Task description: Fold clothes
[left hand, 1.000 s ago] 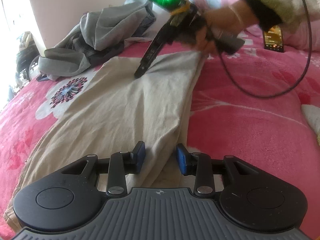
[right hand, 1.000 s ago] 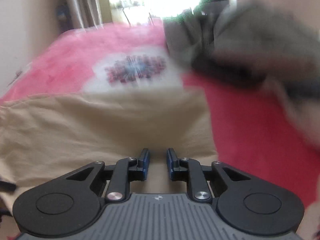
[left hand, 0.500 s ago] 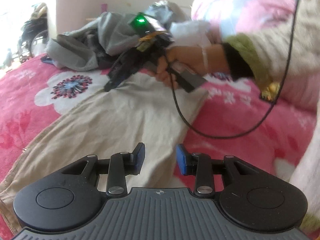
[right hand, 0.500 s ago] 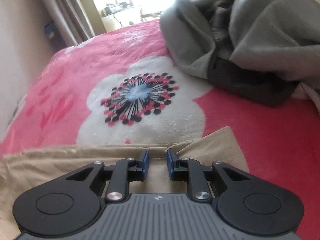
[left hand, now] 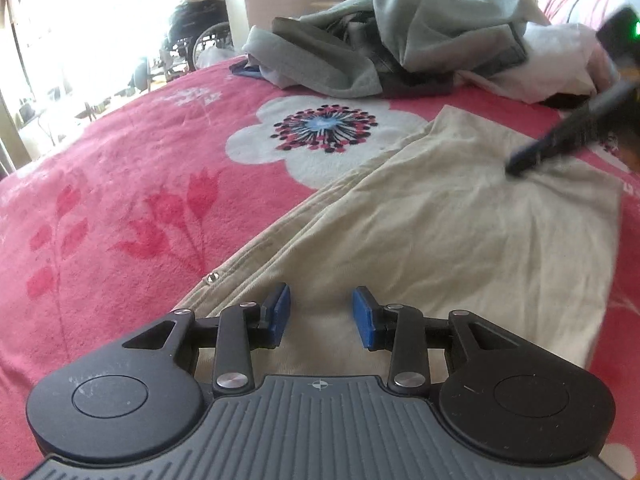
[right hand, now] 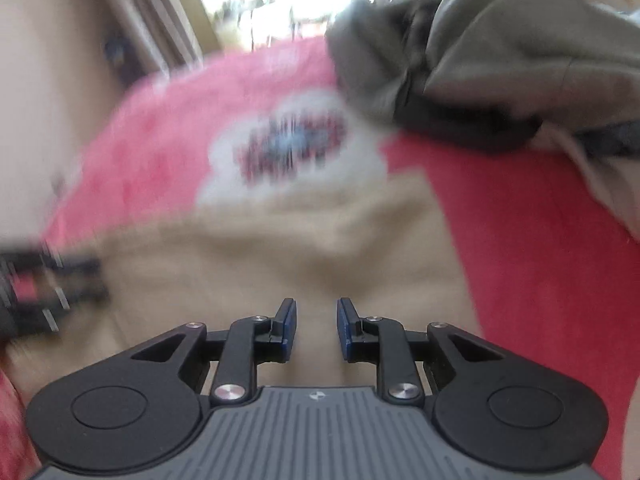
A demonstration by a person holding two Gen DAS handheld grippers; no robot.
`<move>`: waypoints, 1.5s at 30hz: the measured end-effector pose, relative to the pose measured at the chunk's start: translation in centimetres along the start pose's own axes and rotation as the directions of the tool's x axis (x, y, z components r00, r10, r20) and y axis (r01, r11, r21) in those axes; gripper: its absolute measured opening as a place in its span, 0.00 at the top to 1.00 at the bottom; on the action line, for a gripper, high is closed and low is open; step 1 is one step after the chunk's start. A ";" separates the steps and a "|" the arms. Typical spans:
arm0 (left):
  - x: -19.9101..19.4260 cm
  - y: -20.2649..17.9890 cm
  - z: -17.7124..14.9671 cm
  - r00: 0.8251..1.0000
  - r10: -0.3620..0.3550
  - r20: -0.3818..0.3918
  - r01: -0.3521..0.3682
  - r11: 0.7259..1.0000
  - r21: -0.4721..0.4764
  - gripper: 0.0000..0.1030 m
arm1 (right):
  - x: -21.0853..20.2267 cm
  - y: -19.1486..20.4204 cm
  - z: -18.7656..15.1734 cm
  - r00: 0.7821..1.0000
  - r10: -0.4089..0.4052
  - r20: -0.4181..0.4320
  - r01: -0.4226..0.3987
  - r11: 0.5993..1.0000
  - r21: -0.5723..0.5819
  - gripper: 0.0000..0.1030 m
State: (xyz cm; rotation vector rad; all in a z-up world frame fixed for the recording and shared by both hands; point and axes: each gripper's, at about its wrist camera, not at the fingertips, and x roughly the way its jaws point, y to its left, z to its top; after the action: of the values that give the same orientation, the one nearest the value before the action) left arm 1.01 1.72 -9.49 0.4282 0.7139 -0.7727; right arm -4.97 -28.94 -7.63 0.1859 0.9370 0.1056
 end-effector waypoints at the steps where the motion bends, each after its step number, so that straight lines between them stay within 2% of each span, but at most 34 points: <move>1: -0.2 -0.1 0.1 1.000 0.003 0.002 -0.003 1.000 0.001 0.66 | 0.3 0.3 -0.6 1.000 -0.013 -0.001 0.013 1.000 -0.022 0.77; 3: -0.6 -0.3 0.2 1.000 0.008 0.007 -0.008 1.000 0.002 0.66 | -0.4 1.2 -0.4 1.000 -0.018 0.009 0.019 0.999 -0.040 0.74; 5: -1.0 -0.4 0.3 1.000 0.015 0.013 -0.015 1.000 0.005 0.66 | -1.8 2.2 -0.3 0.998 0.053 0.042 -0.051 0.998 -0.040 0.74; 7: -1.6 -0.5 0.4 0.999 0.030 0.034 -0.031 0.999 0.023 0.66 | -3.4 4.5 -0.7 0.989 0.128 0.078 -0.119 0.987 -0.112 0.74; 10: -1.3 -0.7 0.3 0.997 0.069 0.028 -0.070 0.996 0.049 0.66 | -4.9 8.9 -2.7 0.969 0.223 0.108 -0.183 0.937 -0.296 0.74; 13: -0.9 -0.7 0.2 0.995 0.095 0.018 -0.096 0.994 0.056 0.66 | -5.0 12.7 -5.1 0.955 0.281 0.090 -0.215 0.872 -0.440 0.74; 15: -1.0 -0.6 0.2 0.995 0.097 0.021 -0.098 0.994 0.046 0.65 | -4.1 14.6 -6.7 0.958 0.286 0.023 -0.239 0.839 -0.489 0.75; 17: -1.0 -0.6 0.2 0.995 0.099 0.024 -0.100 0.994 0.035 0.65 | -2.9 15.9 -8.5 0.969 0.244 -0.035 -0.224 0.811 -0.541 0.74; 21: -1.1 -0.4 0.2 0.994 0.103 0.029 -0.103 0.995 0.014 0.65 | -3.8 16.9 -10.3 0.979 0.203 0.000 -0.157 0.759 -0.632 0.72; 23: -1.2 -0.3 0.2 0.994 0.105 0.032 -0.105 0.994 0.003 0.65 | -4.4 16.3 -9.9 0.975 0.223 -0.022 -0.192 0.782 -0.593 0.72; 26: -1.3 -0.2 0.2 0.994 0.108 0.036 -0.107 0.994 -0.013 0.65 | -5.7 15.0 -9.1 0.963 0.267 -0.035 -0.250 0.837 -0.486 0.71; 29: -1.4 -0.1 0.2 0.993 0.111 0.040 -0.109 0.994 -0.029 0.65 | -7.0 12.1 -8.2 0.954 0.301 -0.007 -0.288 0.906 -0.310 0.64; 32: -1.6 -0.2 0.6 0.993 0.105 0.052 -0.103 0.994 -0.041 0.65 | -8.3 8.0 -7.5 0.962 0.272 0.034 -0.267 0.957 -0.112 0.60; 35: -1.8 -0.6 1.2 0.994 0.086 0.066 -0.083 0.995 -0.053 0.65 | -9.8 3.1 -6.6 0.976 0.196 0.092 -0.203 0.976 0.076 0.59; 38: -1.8 -1.2 1.8 0.996 0.059 0.072 -0.054 0.996 -0.070 0.64 | -11.2 -2.6 -6.0 0.977 0.093 0.190 -0.146 0.947 0.287 0.56; 39: -1.8 -1.4 1.9 0.996 0.046 0.071 -0.041 0.997 -0.073 0.64 | -11.4 -4.3 -6.0 0.976 0.069 0.205 -0.137 0.929 0.343 0.48; 41: -1.6 -2.0 2.0 0.998 0.025 0.066 -0.020 0.997 -0.071 0.64 | -10.9 -7.2 -5.9 0.980 0.043 0.193 -0.123 0.895 0.429 0.47; 45: -1.5 -3.1 1.5 0.999 -0.016 0.036 0.017 0.999 -0.051 0.64 | -7.8 -11.6 -6.1 0.983 0.101 0.156 -0.173 0.805 0.567 0.45</move>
State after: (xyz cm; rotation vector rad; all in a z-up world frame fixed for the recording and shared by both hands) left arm -1.44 -0.47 -7.64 0.3617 0.7030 -0.7742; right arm -14.35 -40.97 -7.38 0.8241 0.8122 -0.0632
